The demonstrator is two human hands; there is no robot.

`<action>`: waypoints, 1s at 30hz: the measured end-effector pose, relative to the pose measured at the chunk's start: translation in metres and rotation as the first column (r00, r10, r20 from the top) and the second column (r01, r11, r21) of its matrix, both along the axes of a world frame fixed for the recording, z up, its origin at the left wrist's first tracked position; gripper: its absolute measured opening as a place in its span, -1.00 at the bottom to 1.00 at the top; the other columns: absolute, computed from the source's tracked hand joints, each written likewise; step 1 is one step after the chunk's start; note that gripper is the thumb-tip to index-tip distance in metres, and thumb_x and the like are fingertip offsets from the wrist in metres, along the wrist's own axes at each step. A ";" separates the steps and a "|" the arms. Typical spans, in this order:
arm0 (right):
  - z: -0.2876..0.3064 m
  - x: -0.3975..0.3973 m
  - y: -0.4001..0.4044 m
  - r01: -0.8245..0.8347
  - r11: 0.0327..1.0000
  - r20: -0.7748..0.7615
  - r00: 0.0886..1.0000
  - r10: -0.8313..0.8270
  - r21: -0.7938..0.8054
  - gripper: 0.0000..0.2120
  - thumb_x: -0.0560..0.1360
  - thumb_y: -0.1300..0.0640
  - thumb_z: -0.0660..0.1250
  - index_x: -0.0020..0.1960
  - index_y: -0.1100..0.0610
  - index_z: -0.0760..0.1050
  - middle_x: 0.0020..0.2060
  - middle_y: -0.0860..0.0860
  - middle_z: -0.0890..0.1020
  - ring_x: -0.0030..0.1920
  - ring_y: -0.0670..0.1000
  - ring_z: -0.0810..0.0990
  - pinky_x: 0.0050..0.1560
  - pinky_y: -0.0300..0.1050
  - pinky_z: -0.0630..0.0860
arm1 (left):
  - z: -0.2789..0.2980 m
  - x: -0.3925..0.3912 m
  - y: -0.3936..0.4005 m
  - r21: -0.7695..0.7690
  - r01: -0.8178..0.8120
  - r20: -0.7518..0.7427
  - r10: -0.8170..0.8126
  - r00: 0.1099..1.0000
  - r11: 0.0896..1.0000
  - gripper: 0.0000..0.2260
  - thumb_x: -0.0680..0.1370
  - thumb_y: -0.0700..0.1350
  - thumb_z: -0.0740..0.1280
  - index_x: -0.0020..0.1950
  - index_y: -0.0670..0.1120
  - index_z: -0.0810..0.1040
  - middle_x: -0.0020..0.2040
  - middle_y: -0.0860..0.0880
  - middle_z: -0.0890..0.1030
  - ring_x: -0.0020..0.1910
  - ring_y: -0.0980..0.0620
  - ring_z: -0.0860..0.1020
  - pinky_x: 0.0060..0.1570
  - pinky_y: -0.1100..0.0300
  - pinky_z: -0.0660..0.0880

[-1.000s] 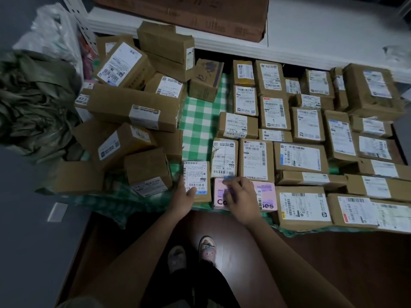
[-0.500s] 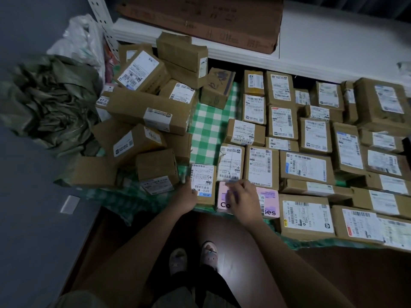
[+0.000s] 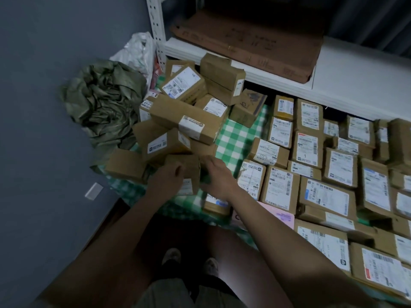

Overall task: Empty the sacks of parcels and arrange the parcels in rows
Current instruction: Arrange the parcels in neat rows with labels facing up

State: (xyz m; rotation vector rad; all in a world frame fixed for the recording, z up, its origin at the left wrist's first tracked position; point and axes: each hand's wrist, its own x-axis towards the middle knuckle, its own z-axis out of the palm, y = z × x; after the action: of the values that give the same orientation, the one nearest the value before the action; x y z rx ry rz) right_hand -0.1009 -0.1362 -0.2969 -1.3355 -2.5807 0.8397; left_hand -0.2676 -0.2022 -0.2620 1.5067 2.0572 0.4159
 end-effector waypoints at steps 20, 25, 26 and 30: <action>0.013 -0.045 0.007 0.061 0.993 -0.009 0.998 -0.062 -0.100 -0.11 0.20 0.20 0.57 0.44 0.07 0.23 0.35 0.01 0.34 0.24 0.08 0.41 0.11 0.01 0.45 | 0.010 -0.096 0.057 0.109 0.073 0.379 -0.109 0.919 0.991 -0.79 0.63 -0.11 0.17 -0.15 -0.01 0.52 -0.20 0.01 0.59 -0.15 0.00 0.57 -0.10 0.11 0.46; 0.037 -0.039 0.006 0.227 0.919 -0.238 0.920 -0.311 -0.323 -0.15 0.24 0.25 0.62 0.41 0.01 0.28 0.29 -0.07 0.32 0.27 -0.04 0.37 0.23 -0.28 0.35 | 0.014 -0.107 0.069 0.132 0.025 0.477 -0.085 0.875 0.991 -0.81 0.62 -0.08 0.18 -0.15 0.04 0.53 -0.26 0.04 0.59 -0.24 0.07 0.56 -0.10 0.13 0.48; 0.045 -0.037 0.007 0.248 0.900 -0.265 0.897 -0.353 -0.358 -0.18 0.25 0.26 0.61 0.39 0.00 0.29 0.28 -0.07 0.32 0.27 -0.05 0.36 0.20 -0.33 0.32 | 0.016 -0.109 0.071 0.147 0.003 0.491 -0.076 0.868 0.989 -0.81 0.61 -0.11 0.20 -0.15 0.02 0.54 -0.26 0.03 0.59 -0.25 0.09 0.55 -0.14 0.18 0.48; 0.073 -0.024 0.013 0.284 0.831 -0.371 0.793 -0.484 -0.479 -0.19 0.19 0.08 0.65 0.34 -0.18 0.35 0.32 -0.09 0.39 0.34 -0.01 0.40 0.33 0.04 0.42 | 0.025 -0.109 0.077 0.233 -0.052 0.509 -0.076 0.858 0.971 -0.81 0.61 -0.21 0.22 -0.13 -0.04 0.56 -0.26 0.01 0.59 -0.25 0.13 0.55 -0.24 0.37 0.47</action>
State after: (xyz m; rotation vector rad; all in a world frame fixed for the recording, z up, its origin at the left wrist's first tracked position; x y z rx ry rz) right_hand -0.1247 -0.1230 -0.2241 -1.4514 -1.7187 1.4458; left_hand -0.3770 -0.1249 -0.2367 1.3473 1.6088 0.9806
